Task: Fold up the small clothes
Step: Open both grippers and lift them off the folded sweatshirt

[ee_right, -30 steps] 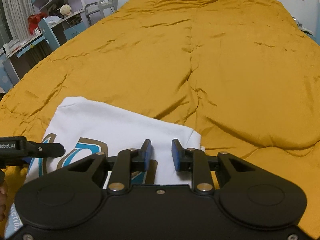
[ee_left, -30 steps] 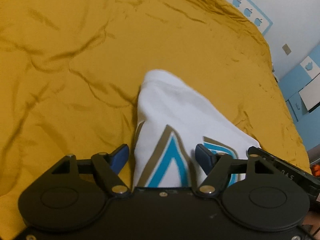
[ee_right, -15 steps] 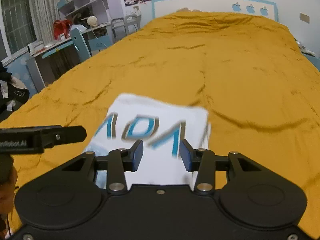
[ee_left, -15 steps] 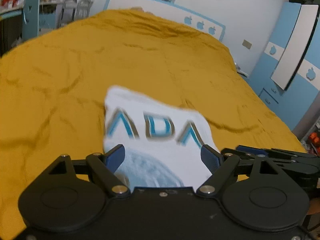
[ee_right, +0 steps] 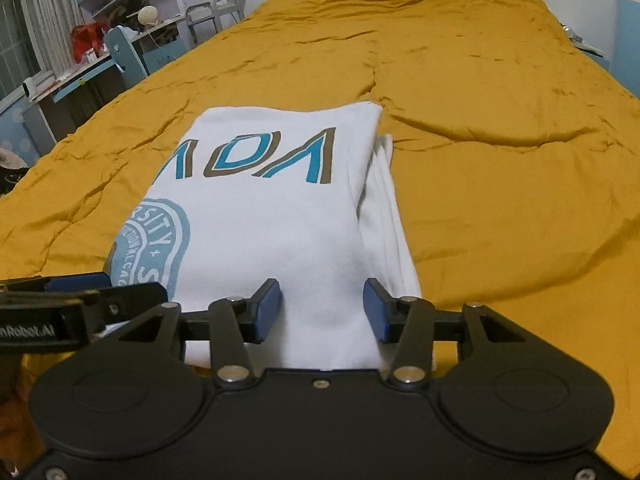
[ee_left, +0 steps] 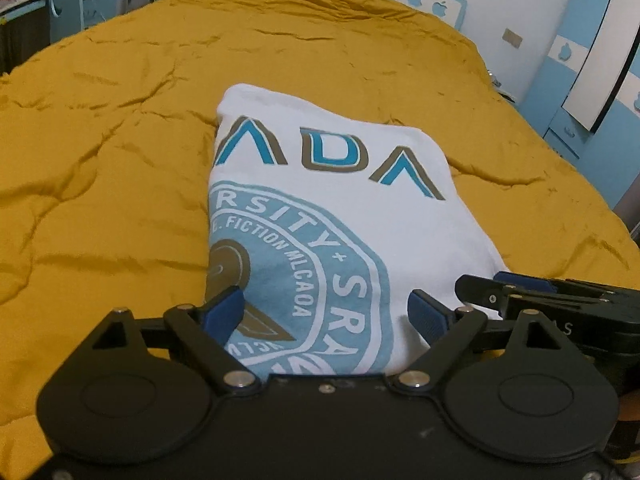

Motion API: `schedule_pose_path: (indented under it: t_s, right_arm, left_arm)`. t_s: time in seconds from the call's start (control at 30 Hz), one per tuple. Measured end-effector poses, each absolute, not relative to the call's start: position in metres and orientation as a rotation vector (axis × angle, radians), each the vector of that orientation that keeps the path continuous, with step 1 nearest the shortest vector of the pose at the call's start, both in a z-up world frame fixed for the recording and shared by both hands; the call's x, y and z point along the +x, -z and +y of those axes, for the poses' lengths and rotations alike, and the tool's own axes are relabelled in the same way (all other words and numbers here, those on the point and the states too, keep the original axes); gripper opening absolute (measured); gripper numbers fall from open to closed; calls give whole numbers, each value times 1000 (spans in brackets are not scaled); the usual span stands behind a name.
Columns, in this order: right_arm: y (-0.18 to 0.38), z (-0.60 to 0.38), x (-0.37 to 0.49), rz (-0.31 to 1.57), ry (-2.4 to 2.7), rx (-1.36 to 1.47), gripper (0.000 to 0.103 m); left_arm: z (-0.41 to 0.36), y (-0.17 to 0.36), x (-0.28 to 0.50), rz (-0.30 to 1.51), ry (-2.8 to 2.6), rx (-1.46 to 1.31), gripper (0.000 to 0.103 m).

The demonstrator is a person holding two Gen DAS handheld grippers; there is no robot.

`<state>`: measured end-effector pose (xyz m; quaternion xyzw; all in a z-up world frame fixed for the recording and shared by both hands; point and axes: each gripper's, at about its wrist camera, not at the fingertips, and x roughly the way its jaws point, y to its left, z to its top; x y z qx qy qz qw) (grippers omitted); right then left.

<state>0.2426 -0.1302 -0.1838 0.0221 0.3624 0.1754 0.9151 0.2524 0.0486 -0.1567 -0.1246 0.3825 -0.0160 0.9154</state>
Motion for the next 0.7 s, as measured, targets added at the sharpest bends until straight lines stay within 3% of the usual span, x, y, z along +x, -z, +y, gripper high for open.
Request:
schedule_pose_path:
  t_s: [0.27,0.7]
  right_arm:
    - [159,-140,205,669,-361,76,80]
    - [191,-139,203,748,-313,58,90]
  left_arm:
    - [54,150,219,790,-31,-268,93]
    - [50,167,213,826,-58,-266,94]
